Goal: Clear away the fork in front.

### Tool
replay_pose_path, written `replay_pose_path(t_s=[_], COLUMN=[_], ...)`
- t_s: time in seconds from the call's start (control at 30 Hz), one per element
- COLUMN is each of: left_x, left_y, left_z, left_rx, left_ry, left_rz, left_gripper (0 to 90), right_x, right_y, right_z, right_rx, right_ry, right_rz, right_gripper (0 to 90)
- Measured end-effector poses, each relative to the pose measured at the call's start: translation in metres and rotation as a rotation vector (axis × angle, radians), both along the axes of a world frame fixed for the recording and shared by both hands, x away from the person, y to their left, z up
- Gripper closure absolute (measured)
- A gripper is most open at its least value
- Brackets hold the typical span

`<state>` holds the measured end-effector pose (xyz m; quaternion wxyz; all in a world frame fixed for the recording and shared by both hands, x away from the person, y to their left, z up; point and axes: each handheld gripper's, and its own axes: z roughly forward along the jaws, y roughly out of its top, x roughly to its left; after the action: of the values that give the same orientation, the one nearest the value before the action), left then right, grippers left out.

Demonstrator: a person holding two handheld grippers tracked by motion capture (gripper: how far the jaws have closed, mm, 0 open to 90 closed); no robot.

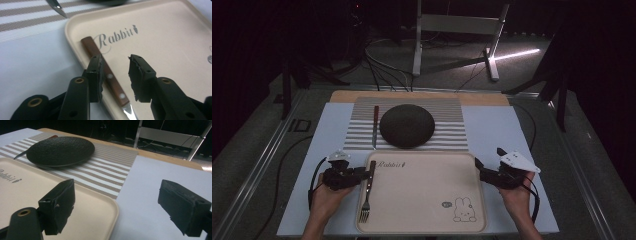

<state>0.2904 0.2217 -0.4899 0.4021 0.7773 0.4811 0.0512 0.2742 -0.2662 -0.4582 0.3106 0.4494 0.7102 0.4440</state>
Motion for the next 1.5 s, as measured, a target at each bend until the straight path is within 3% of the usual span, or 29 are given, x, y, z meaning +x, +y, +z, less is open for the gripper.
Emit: replay_pose_path(t_s=[0.03, 0.13, 0.17, 0.23, 0.3, 0.4, 0.47, 0.63, 0.8, 1.1, 1.37, 1.5], left_x=[-0.001, -0.003, -0.005, -0.006, -0.01, -0.014, -0.018, -0.025, -0.028, -0.029, -0.032, -0.032], left_y=[0.001, 0.003, 0.005, 0.006, 0.009, 0.012, 0.013, 0.016, 0.017, 0.028, 0.035, 0.036], left_z=[0.002, 0.006, 0.01, 0.012, 0.019, 0.028, 0.033, 0.046, 0.051, 0.056, 0.054, 0.053], left_rx=[-0.01, -0.024, -0.031, -0.036, -0.033, -0.052, -0.061, -0.037, -0.01, -0.025, -0.04, -0.037], left_ry=[-0.031, -0.064, -0.115, -0.138, -0.201, -0.273, -0.327, -0.425, -0.466, -0.512, -0.559, -0.559], left_rz=[0.015, 0.038, 0.073, 0.082, 0.11, 0.144, 0.167, 0.237, 0.272, 0.317, 0.36, 0.358], left_gripper=[56.9, 51.4, 49.4, 48.8, 47.5, 36.6, 34.5, 18.5, 11.3, 0.9, 0.0, 0.0], right_x=[0.0, -0.001, -0.002, -0.002, -0.002, -0.004, -0.005, -0.009, -0.013, -0.018, -0.02, -0.02], right_y=[0.0, 0.0, -0.001, -0.001, -0.001, -0.003, -0.004, -0.01, -0.016, -0.023, -0.025, -0.025], right_z=[0.0, 0.001, 0.001, 0.002, 0.002, 0.003, 0.004, 0.003, 0.001, -0.002, -0.008, -0.01], right_rx=[0.0, 0.005, 0.005, 0.007, 0.01, 0.016, 0.019, 0.028, 0.032, 0.043, 0.041, 0.039], right_ry=[-0.004, -0.004, -0.005, -0.007, -0.008, -0.018, -0.017, -0.025, -0.025, -0.027, -0.013, -0.007], right_rz=[0.0, 0.0, 0.0, 0.001, -0.001, -0.005, -0.008, -0.021, -0.034, -0.051, -0.051, -0.046], right_gripper=[14.2, 14.1, 14.0, 13.8, 13.7, 13.5, 13.5, 13.3, 13.2, 13.0, 12.4, 11.7])
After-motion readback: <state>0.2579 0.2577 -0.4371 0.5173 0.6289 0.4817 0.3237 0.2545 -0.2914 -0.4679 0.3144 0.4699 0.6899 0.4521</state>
